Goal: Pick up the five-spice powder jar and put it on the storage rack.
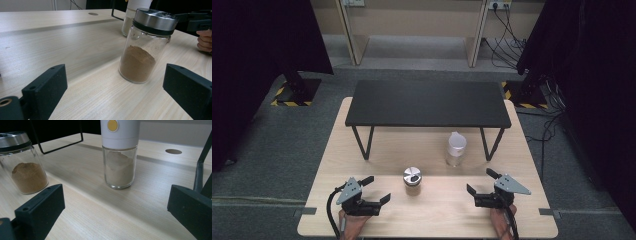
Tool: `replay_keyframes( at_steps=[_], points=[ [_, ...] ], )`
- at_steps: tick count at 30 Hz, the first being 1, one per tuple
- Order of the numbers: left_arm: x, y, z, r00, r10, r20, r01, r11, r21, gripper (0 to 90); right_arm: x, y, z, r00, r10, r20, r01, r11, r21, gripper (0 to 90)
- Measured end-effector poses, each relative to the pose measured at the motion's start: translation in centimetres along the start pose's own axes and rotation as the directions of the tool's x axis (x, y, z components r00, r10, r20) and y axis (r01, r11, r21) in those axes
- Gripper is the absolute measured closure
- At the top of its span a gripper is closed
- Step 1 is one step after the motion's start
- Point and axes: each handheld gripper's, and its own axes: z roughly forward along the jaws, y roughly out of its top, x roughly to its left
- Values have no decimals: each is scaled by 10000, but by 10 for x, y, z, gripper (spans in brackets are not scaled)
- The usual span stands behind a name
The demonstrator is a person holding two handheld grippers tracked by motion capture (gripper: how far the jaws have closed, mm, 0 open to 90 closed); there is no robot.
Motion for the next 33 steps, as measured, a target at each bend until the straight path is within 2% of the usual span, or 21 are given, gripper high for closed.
replay_keyframes(
  at_steps=[8, 16, 23, 33],
  points=[
    [-2, -4, -2, 10000, 54, -45, -55, 9998, -213, 50, 2, -6, -4, 9999, -135, 43, 136, 9992, -381, 2],
    [-7, -8, -4, 9993, 203, -310, -217, 9987, -459, 46, -1, -14, -9, 9999, -111, -81, 104, 9962, -865, 2],
    [-10, -10, -5, 9985, 394, -378, -417, 9972, -627, 27, 0, -15, -10, 9998, -190, -68, 183, 9950, -979, 2],
    [-9, -17, -8, 9975, 686, -161, -699, 9915, -1100, 48, 0, -15, -10, 9996, -279, -70, 271, 9949, -967, 2]
  ],
)
